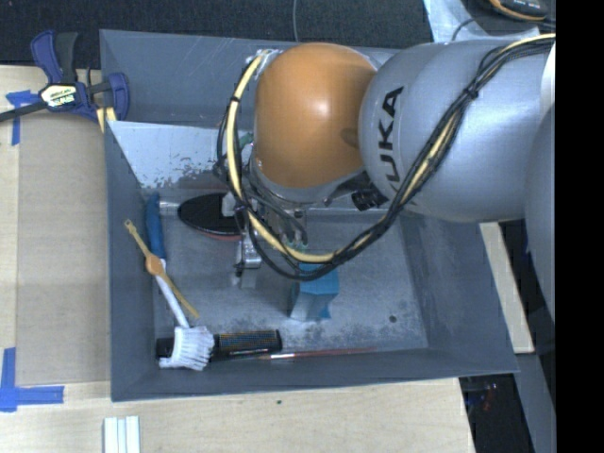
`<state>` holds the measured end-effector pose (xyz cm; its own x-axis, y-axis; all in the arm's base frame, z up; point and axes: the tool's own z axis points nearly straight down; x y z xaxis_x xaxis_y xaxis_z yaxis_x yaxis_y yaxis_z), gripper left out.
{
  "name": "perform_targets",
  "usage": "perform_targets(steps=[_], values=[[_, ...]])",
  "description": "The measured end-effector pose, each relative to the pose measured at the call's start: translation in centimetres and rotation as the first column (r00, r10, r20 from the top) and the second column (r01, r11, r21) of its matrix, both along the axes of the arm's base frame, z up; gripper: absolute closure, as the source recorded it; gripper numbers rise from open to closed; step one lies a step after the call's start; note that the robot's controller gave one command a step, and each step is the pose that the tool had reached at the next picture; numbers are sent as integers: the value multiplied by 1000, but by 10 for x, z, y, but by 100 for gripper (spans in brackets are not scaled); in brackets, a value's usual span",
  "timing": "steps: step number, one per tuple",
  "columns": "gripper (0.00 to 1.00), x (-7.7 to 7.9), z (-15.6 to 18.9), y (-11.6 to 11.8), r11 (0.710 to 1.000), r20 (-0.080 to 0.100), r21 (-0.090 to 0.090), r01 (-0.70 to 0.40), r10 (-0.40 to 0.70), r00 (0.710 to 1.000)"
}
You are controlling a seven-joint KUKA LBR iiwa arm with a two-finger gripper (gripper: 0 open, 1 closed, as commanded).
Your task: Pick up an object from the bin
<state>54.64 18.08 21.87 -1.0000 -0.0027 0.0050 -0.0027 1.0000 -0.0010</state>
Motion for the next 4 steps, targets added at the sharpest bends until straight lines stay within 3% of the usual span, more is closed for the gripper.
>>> perform_targets(steps=[1, 2, 3, 4], values=[[0, 2, 5, -1, 1000, 8, 2, 3, -3, 1000], [0, -12, -47, 10, 983, 10, 1, -182, 182, 983], [0, -48, -69, 60, 917, 12, 3, -398, 398, 917], [0, -50, -73, 60, 705, 10, -3, -709, 709, 705]])
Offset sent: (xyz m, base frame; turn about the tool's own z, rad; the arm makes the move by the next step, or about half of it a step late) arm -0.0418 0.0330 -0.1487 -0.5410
